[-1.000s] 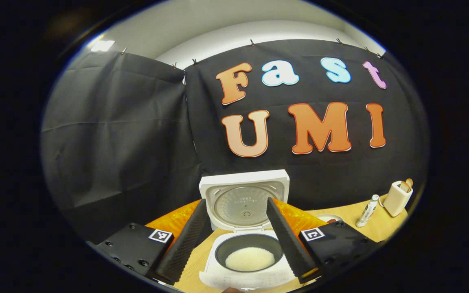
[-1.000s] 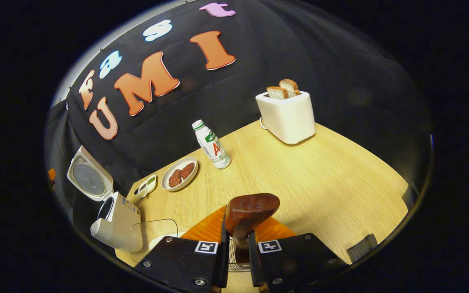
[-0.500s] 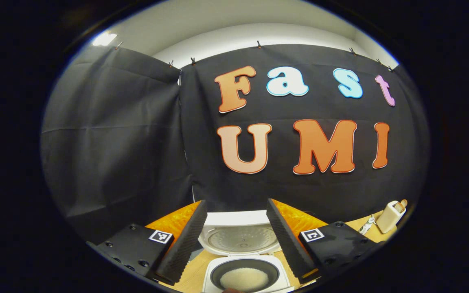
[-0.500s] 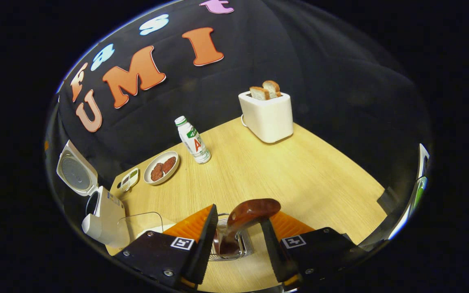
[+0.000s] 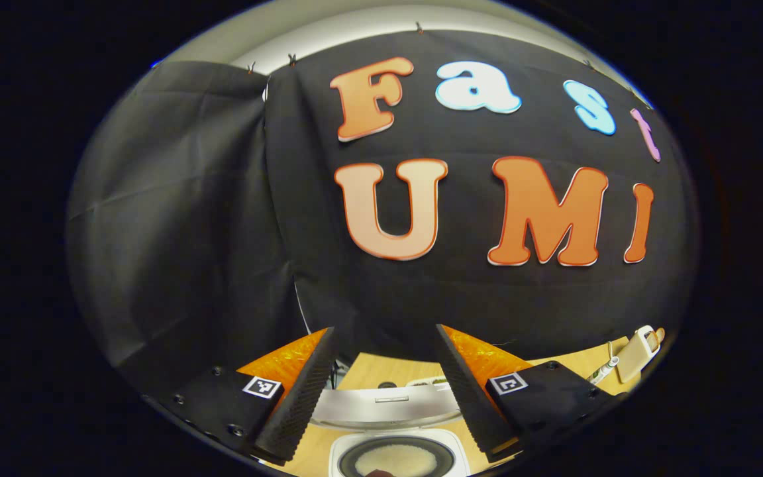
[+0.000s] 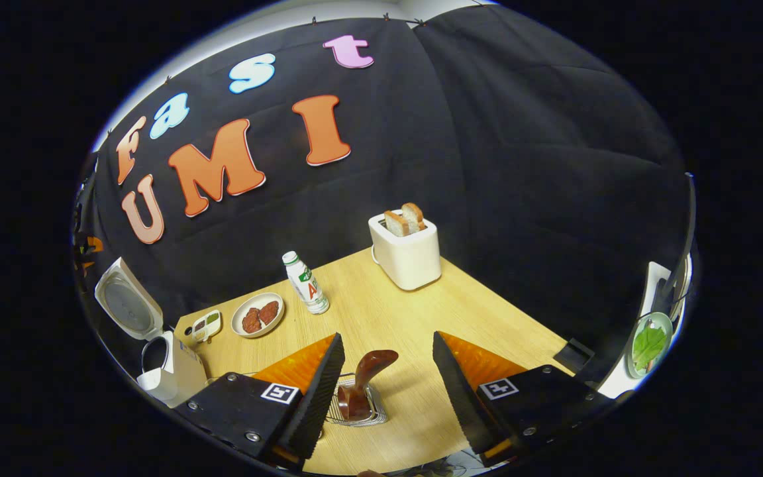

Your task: Close the left gripper, press the button to open the rice cooker; take a wooden spoon from the chopstick holder with the right hand, scoop a spoonful of rice and pour it into the rice cooker, then put the wooden spoon back into the chopstick holder.

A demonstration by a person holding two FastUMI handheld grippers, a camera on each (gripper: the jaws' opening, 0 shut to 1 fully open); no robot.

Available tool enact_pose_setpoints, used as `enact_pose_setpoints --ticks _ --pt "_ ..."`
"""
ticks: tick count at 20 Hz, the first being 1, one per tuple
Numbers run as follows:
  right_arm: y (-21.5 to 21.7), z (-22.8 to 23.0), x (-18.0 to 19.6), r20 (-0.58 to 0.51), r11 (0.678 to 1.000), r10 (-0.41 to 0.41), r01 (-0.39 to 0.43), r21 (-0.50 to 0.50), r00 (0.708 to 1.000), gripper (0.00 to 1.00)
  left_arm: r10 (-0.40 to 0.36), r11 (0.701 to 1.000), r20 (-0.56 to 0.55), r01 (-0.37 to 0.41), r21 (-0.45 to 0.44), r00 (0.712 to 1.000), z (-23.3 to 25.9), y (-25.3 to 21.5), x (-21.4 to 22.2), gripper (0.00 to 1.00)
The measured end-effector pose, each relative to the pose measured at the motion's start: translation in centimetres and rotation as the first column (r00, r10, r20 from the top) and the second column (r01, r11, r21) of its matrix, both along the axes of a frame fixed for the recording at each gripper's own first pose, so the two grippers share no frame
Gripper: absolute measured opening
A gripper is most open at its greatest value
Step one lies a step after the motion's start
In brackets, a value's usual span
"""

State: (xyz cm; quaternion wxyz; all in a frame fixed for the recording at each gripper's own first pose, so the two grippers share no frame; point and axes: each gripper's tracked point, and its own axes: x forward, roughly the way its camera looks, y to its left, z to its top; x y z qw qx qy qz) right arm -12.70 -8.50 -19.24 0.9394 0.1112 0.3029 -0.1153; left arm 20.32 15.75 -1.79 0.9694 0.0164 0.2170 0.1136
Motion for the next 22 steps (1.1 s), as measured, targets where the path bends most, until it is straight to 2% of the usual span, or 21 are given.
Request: enact_pose_setpoints --ticks 1,2,3,6,7,9,10,13,16,17,19,22 --pt "-0.4 0.8 -0.5 0.009 1.0 -0.009 0.009 -0.009 1.0 0.84 0.027 0.996 -0.049 -0.031 -0.078 0.998 -1.2 0.2 0.7 0.98" --pt "-0.5 1.6 -0.9 0.018 1.0 -0.011 0.011 -0.016 1.0 0.84 0.06 0.987 -0.109 -0.075 -0.143 0.992 -2.5 0.7 1.2 0.95" --pt "-0.6 2.2 -1.2 0.028 1.0 -0.016 0.016 -0.025 0.999 0.84 0.08 0.981 -0.154 -0.105 -0.161 0.985 -3.3 1.3 0.9 0.95" --pt "-1.1 3.3 -1.4 0.048 0.999 -0.031 0.032 -0.032 0.998 0.84 0.09 0.987 -0.305 -0.126 -0.102 0.948 -6.8 1.8 0.6 0.96" --pt "-1.2 3.5 -1.3 0.054 0.999 -0.029 0.031 -0.027 0.998 0.84 0.077 0.99 -0.326 -0.111 -0.09 0.942 -6.6 1.7 0.6 0.99" --pt "-1.1 3.4 -1.0 0.055 1.0 -0.016 0.018 -0.024 0.998 0.84 0.04 0.996 -0.378 -0.068 -0.061 0.925 -7.0 1.3 0.0 0.96" --pt "-0.8 3.4 -0.8 0.055 1.0 -0.007 0.008 -0.02 0.998 0.84 0.01 0.996 -0.395 -0.044 -0.076 0.919 -7.2 0.7 -0.1 0.99" --pt "0.5 3.3 0.1 0.061 0.999 0.04 -0.04 -0.004 0.997 0.84 -0.062 0.991 -0.499 -0.007 -0.136 0.864 -10.1 -2.1 -2.7 0.97" --pt "1.3 3.2 0.6 0.063 0.997 0.079 -0.079 0.005 0.995 0.84 -0.076 0.992 -0.637 -0.008 -0.128 0.767 -13.4 -3.3 -7.8 0.99" --pt "1.4 3.1 0.8 0.06 0.996 0.091 -0.091 0.003 0.994 0.84 -0.083 0.995 -0.635 0.023 -0.102 0.768 -14.1 -3.3 -8.5 0.99" --pt "1.5 3.1 0.9 0.055 0.994 0.113 -0.114 0.002 0.992 0.84 -0.073 0.997 -0.665 0.06 -0.042 0.743 -15.5 -3.3 -10.4 0.99" --pt "1.7 3.3 1.5 0.062 0.991 0.132 -0.133 0.012 0.989 0.84 -0.066 0.997 -0.71 0.068 -0.025 0.702 -18.0 -4.1 -13.4 0.98"
